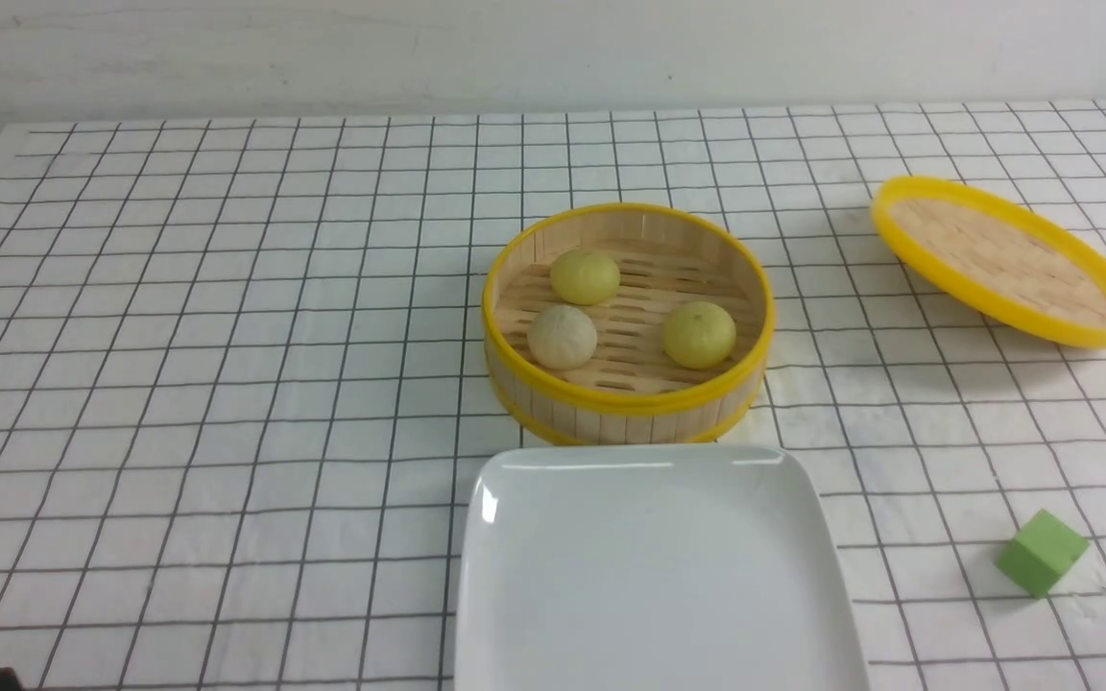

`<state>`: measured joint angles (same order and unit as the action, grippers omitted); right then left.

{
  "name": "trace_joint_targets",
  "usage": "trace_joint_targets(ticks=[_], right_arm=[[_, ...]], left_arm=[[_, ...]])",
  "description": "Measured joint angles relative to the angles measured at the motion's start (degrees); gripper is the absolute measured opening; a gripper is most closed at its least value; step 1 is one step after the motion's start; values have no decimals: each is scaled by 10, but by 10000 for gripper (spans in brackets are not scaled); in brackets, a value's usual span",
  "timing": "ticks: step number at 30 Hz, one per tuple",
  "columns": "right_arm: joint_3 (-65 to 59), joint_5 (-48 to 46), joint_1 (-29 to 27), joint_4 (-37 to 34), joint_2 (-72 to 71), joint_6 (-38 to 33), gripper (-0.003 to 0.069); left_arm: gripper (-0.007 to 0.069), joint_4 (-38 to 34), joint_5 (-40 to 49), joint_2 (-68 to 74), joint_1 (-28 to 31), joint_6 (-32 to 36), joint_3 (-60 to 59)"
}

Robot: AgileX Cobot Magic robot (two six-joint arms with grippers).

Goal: Put the steamed buns into the plate on the white-black tablecloth.
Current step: 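Reach toward a bun in the bamboo steamer with the right gripper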

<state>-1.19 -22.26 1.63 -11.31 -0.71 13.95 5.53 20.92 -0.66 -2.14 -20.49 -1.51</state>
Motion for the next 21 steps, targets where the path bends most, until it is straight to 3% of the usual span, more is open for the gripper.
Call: trace_joint_targets(ticks=[5, 9, 14, 19, 21], right_arm=[[-3, 4, 0, -147, 0, 96, 239], [-3, 13, 0, -189, 0, 108, 239], [4, 34, 0, -191, 0, 97, 221], [106, 34, 0, -112, 18, 2, 104], [175, -14, 0, -36, 75, -21, 12]], left_arm=[[241, -213, -1, 0, 0, -197, -1], [241, -280, -1, 0, 0, -279, -1], [241, -287, -7, 0, 0, -296, -1], [191, -286, -20, 0, 0, -265, 9], [108, -261, 16, 1, 0, -197, 59]])
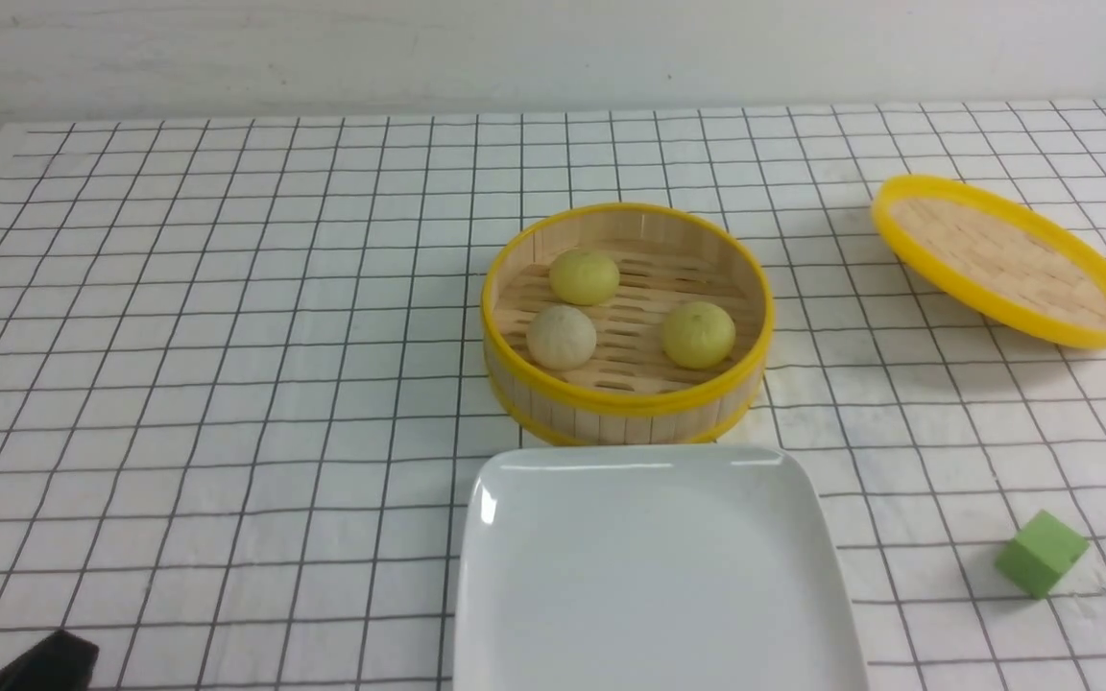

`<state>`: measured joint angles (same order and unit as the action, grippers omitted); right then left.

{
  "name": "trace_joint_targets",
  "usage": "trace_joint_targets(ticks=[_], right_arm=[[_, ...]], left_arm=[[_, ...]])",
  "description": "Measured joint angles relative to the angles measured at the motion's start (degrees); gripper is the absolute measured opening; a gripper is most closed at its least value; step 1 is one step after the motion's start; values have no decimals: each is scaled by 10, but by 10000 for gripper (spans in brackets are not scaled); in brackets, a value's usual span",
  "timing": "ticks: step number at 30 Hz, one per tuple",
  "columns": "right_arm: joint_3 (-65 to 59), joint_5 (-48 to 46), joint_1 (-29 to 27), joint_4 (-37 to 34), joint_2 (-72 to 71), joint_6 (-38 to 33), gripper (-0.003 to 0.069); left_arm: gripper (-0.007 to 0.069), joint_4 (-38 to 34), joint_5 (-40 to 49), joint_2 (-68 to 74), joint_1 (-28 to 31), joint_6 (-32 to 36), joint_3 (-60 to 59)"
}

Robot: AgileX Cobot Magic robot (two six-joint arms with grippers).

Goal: Put the steamed buns into the plate on the white-black tablecloth.
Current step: 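Reach toward a bun in the bamboo steamer with the right gripper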

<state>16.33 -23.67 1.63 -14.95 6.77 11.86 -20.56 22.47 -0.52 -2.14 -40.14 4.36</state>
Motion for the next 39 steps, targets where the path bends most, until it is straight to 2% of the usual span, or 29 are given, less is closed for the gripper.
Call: trace_joint_targets(ticks=[1, 3, 4, 5, 6, 7, 9, 11, 13, 16, 18, 20, 24, 28, 29, 30, 31, 32, 33, 34, 35, 39], right_arm=[[5, 0, 0, 5, 6, 0, 6], [73, -96, 0, 66, 95, 13, -12], [73, -104, 0, 66, 102, 14, -12], [100, -159, 0, 83, 167, 28, -11], [119, -193, 0, 82, 218, 31, -9], [119, -198, 0, 82, 227, 31, -8], [139, -231, 0, 50, 301, -2, -7], [156, -243, 0, -38, 401, -125, -5], [164, -243, 0, -119, 459, -244, -2], [188, -266, 6, -289, 565, -420, 10], [211, -277, 24, -357, 616, -480, 21], [245, -271, 61, -393, 670, -511, 40], [317, -241, 119, -369, 740, -488, 80], [465, -194, 190, -229, 850, -383, 183], [472, -191, 190, -222, 855, -383, 183], [524, -169, 207, -163, 891, -341, 240], [555, -156, 212, -128, 913, -319, 272], [561, -156, 213, -121, 918, -315, 278], [610, -130, 216, -66, 952, -282, 325], [610, -128, 216, -66, 956, -278, 330], [647, -108, 216, -25, 988, -248, 366], [704, -74, 216, 31, 1053, -189, 399]], left_arm=[[93, 3, 8, 1, 0, 5, 10], [17, 45, 82, 46, 0, 61, 76], [15, 48, 97, 57, 0, 64, 85], [2, 65, 152, 102, -1, 76, 114], [2, 75, 199, 146, -1, 87, 136], [2, 76, 206, 161, -1, 89, 142], [2, 81, 261, 220, -1, 112, 165], [2, 83, 308, 306, -1, 171, 206], [2, 81, 315, 354, -1, 208, 228], [2, 66, 313, 418, -1, 269, 253], [2, 56, 312, 448, -1, 292, 259], [3, 50, 306, 475, -1, 306, 261], [13, 49, 298, 501, -1, 312, 261], [27, 49, 292, 515, -1, 313, 261], [27, 49, 291, 515, -1, 313, 261], [34, 49, 287, 515, -1, 313, 261], [36, 49, 285, 515, -1, 313, 261], [36, 49, 284, 515, -1, 313, 261], [41, 49, 280, 515, -1, 313, 261], [41, 49, 279, 515, -1, 313, 261], [44, 49, 276, 515, -1, 314, 261], [51, 49, 269, 515, -1, 314, 261]])
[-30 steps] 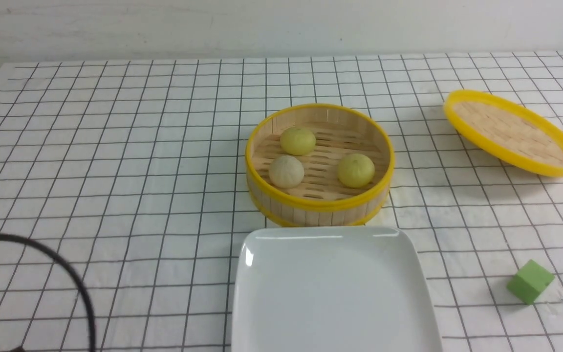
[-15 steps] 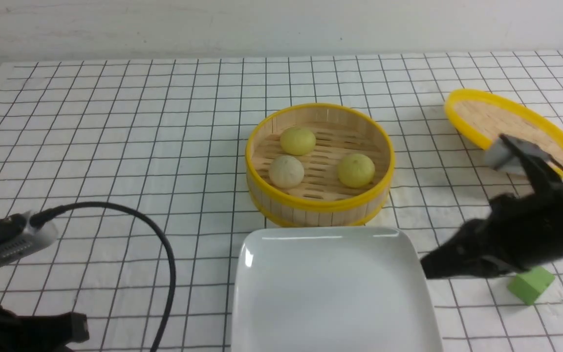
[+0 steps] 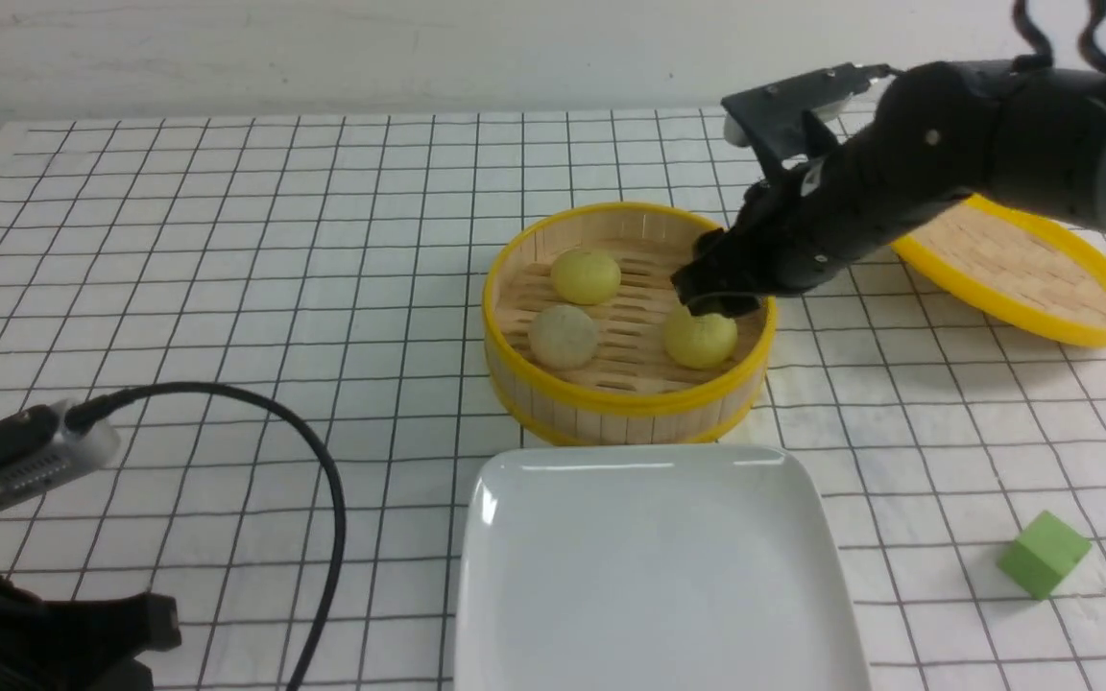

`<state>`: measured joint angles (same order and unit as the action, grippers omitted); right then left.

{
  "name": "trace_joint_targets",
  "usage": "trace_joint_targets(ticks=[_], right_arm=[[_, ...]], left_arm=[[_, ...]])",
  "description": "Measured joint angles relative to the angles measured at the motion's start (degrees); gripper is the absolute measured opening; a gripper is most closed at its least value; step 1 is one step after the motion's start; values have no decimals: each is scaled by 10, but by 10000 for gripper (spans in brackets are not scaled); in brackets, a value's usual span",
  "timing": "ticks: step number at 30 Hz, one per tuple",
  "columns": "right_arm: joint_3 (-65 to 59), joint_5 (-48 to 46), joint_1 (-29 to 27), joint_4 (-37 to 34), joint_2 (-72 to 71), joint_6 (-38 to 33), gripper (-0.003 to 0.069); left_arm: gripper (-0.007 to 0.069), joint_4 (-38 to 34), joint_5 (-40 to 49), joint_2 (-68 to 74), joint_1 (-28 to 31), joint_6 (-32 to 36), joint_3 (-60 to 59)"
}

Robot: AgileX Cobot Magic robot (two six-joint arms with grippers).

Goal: Put the steamed buns into the plate on the white-black tablecloth.
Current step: 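Reach toward a bun in the bamboo steamer with the right gripper, then move the steamed bun from the bamboo steamer onto the white plate with the right gripper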

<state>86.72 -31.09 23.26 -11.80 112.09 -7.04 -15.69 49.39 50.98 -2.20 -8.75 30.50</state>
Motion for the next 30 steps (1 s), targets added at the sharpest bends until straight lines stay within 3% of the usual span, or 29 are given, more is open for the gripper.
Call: trace_joint_targets(ticks=[4, 7, 8, 9, 11, 16, 20, 26, 27, 30], right_arm=[[10, 25, 0, 8, 43, 31, 337], [10, 22, 0, 8, 49, 35, 176], [10, 21, 0, 8, 49, 35, 176], [10, 10, 0, 8, 36, 35, 84], [10, -25, 0, 9, 2, 35, 13], [-4, -119, 0, 7, -140, 35, 10], [-77, -147, 1, -34, -219, 35, 10], [-268, -46, 41, -98, -208, 35, 44], [-300, -20, 52, -100, -196, 34, 66], [-327, 17, 77, -101, -165, 33, 237]], left_arm=[[55, 1, -2, 0, 0, 0, 0], [55, 1, -3, 0, 0, 0, 0], [55, 1, -3, 0, 0, 0, 0], [55, 0, -3, 0, 0, 0, 0], [60, 0, -6, 0, 0, 0, 0], [69, 5, -19, 0, 0, 0, 0], [72, 4, -28, 0, 0, 0, 0], [73, 4, -34, 0, 0, 0, 0], [73, 4, -35, 0, 0, 0, 0], [86, 4, -42, 0, 0, 4, 0]])
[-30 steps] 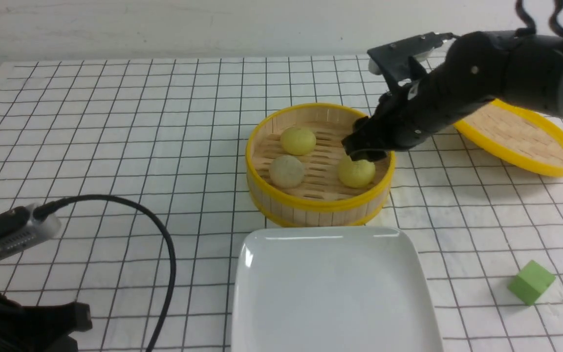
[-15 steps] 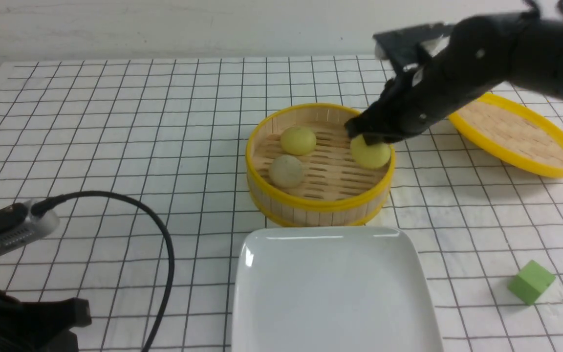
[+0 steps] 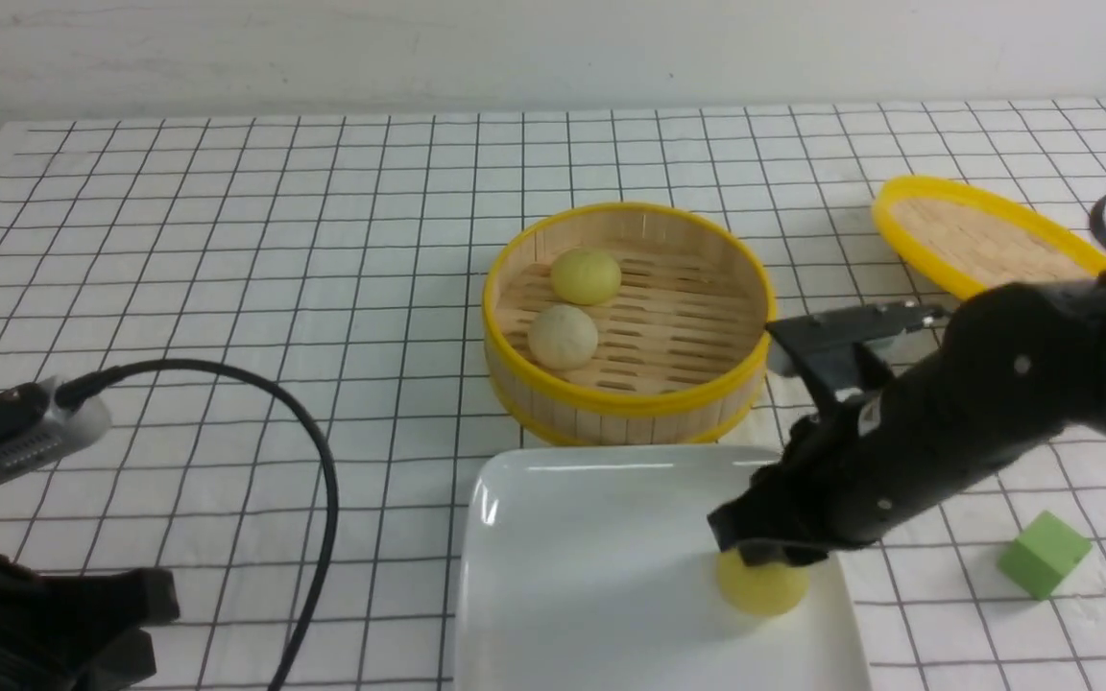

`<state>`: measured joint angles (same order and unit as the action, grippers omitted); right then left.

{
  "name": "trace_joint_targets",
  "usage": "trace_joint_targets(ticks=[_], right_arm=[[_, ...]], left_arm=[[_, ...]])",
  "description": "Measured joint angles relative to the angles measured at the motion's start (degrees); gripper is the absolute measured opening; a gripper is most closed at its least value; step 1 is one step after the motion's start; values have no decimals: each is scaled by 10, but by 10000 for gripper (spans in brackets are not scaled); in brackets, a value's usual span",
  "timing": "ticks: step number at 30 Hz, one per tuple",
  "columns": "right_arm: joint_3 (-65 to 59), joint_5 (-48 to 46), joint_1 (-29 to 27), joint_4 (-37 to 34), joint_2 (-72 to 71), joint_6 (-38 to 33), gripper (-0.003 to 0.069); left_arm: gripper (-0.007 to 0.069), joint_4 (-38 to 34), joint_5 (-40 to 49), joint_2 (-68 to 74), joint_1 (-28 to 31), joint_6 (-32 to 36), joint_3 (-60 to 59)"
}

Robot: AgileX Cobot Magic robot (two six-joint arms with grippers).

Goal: Put the steamed buns into the plate on the white-black tablecloth.
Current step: 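Move the steamed bun from the bamboo steamer onto the white plate with the right gripper, then reach into the bamboo steamer and grasp a bun with the left gripper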

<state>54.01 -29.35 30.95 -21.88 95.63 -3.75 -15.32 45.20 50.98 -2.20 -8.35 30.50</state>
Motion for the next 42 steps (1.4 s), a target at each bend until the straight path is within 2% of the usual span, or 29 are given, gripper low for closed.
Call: trace_joint_targets(ticks=[4, 6, 7, 8, 9, 12, 13, 14, 16, 21, 23, 25, 27, 29, 30, 32, 33, 34, 38, 42], right_arm=[[39, -45, -4, 13, -3, 0, 431], [69, -101, -17, 36, -21, 0, 451], [82, -130, -23, 51, -34, 0, 435], [101, -173, -34, 77, -58, 5, 384], [104, -180, -34, 81, -58, 7, 384], [121, -289, -69, 166, -153, 50, 115], [116, -314, -78, 188, -184, 66, 50], [108, -329, -86, 207, -216, 77, 16], [77, -356, -98, 235, -283, 99, -13], [-20, -342, -104, 252, -414, 129, -15], [-85, -300, -104, 261, -489, 132, -15], [-108, -284, -104, 269, -508, 133, -13], [-142, -266, -104, 283, -538, 133, -12], [-155, -262, -105, 288, -546, 133, -11], [-171, -258, -105, 293, -551, 133, -10], [-182, -252, -105, 298, -552, 133, -8], [-184, -252, -105, 300, -552, 133, -8], [-189, -244, -105, 304, -552, 133, -8], [-191, -224, -105, 307, -553, 133, -7], [-191, -207, -105, 307, -553, 135, -7]], left_arm=[[96, -1, -6, 0, 0, 38, 0], [99, -5, -8, -1, 0, 56, 0], [101, -8, -8, -1, 0, 61, 0], [101, -13, -8, -1, 0, 64, 0], [101, -13, -8, -1, 0, 64, 0], [104, -35, -3, 18, 0, 72, 8], [104, -39, 8, 29, 0, 84, 18], [100, -44, 18, 41, 0, 90, 30], [76, -50, 43, 65, 0, 111, 57], [4, -66, 58, 126, -19, 136, 141], [4, -69, 48, 185, -74, 138, 199], [13, -69, 39, 208, -97, 135, 219], [62, -63, 10, 268, -153, 125, 277], [101, -56, -3, 300, -177, 115, 302], [171, -41, -18, 348, -205, 105, 357], [248, -27, -24, 392, -222, 101, 404], [256, -27, -24, 397, -224, 100, 411], [325, -16, -25, 444, -234, 100, 464], [410, -8, -26, 536, -239, 99, 565], [422, 19, -28, 616, -239, 113, 644]])
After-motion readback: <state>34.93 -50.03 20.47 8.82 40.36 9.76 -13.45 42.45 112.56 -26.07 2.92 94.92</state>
